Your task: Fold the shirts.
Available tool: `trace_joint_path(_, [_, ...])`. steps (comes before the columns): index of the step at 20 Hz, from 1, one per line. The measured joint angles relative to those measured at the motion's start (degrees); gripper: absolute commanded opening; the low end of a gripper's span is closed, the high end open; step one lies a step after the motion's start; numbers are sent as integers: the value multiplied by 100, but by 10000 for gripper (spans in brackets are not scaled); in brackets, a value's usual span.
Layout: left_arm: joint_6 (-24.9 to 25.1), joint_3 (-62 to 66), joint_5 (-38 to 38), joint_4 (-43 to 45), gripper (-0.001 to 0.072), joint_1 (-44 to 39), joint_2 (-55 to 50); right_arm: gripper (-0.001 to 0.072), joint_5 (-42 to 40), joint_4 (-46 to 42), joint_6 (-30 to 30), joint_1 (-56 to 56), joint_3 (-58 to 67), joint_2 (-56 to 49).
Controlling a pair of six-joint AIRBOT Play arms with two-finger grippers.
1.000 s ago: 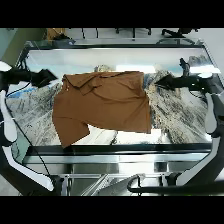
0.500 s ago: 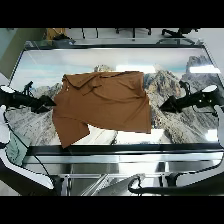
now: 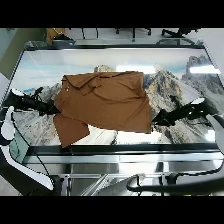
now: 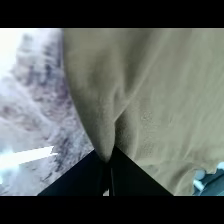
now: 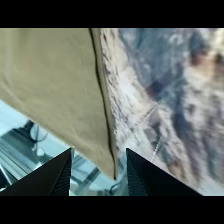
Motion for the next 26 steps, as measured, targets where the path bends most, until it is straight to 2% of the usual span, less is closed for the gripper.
trace_joint_path(7, [44, -9, -225, 13, 23, -50, -11, 358, -133, 164, -33, 702, -192, -321])
trace_joint_path(8, [44, -9, -240, 15, 23, -52, -11, 293, -142, 162, -42, 715, -201, -319])
trace_joint_path(9, [46, -9, -254, 15, 22, -52, -11, 97, -192, 109, -42, 715, -210, -304])
trace_joint_path(10, [46, -9, -267, 15, 21, -55, -11, 28, -258, 15, -44, 713, -219, -289])
trace_joint_path(13, [63, -15, -293, 103, 20, -72, 131, 13, -387, -63, -94, 706, -173, -107])
trace_joint_path(15, [114, 2, -411, -271, 21, -68, 509, 13, -546, -184, -153, 678, 109, 223])
trace_joint_path(18, [295, 317, -651, -1327, 21, -35, 1473, 13, -306, 120, -363, 623, 1099, 986])
trace_joint_path(22, [450, 1335, -719, -2946, 21, 4, 3077, 13, -542, 848, -1005, 472, 2979, 2114])
trace_joint_path(26, [466, 2424, 0, -3661, 21, 46, 4597, 13, -1266, 944, -1366, 420, 4478, 3062])
